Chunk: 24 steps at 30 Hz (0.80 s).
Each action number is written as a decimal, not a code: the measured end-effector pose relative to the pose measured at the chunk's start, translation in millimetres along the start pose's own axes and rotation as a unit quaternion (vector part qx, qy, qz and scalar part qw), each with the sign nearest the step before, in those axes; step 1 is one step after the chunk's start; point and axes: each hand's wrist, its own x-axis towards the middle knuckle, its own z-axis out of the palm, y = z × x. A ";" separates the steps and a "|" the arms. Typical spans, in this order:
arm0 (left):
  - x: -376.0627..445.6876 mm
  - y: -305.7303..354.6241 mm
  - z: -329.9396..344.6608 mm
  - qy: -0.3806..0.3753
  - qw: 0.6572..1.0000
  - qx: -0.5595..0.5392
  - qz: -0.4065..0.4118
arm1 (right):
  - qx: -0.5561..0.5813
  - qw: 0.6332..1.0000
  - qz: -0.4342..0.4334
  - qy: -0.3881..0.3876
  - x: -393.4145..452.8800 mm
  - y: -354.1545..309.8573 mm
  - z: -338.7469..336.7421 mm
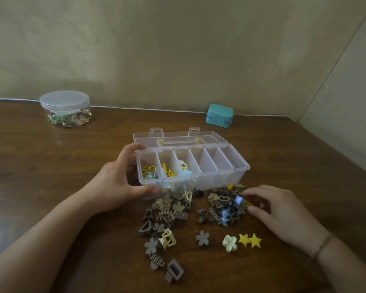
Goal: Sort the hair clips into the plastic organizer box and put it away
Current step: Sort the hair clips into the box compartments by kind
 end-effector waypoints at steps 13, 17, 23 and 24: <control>-0.8 1.0 0.3 0.002 1.000 0.004 0.003 | 0.172 0.976 -0.053 0.121 30.5 -55.5 -41.4; -0.1 0.5 0.2 0.001 1.000 0.003 0.003 | 0.196 0.971 -0.083 0.107 72.0 -97.7 -16.6; -0.3 -1.7 -1.9 -0.003 1.000 0.004 0.005 | 0.120 0.985 -0.099 0.080 79.0 -106.8 1.3; -0.2 -2.3 -1.6 -0.002 1.000 0.004 0.006 | 0.122 0.983 -0.108 0.085 75.4 -103.9 -4.2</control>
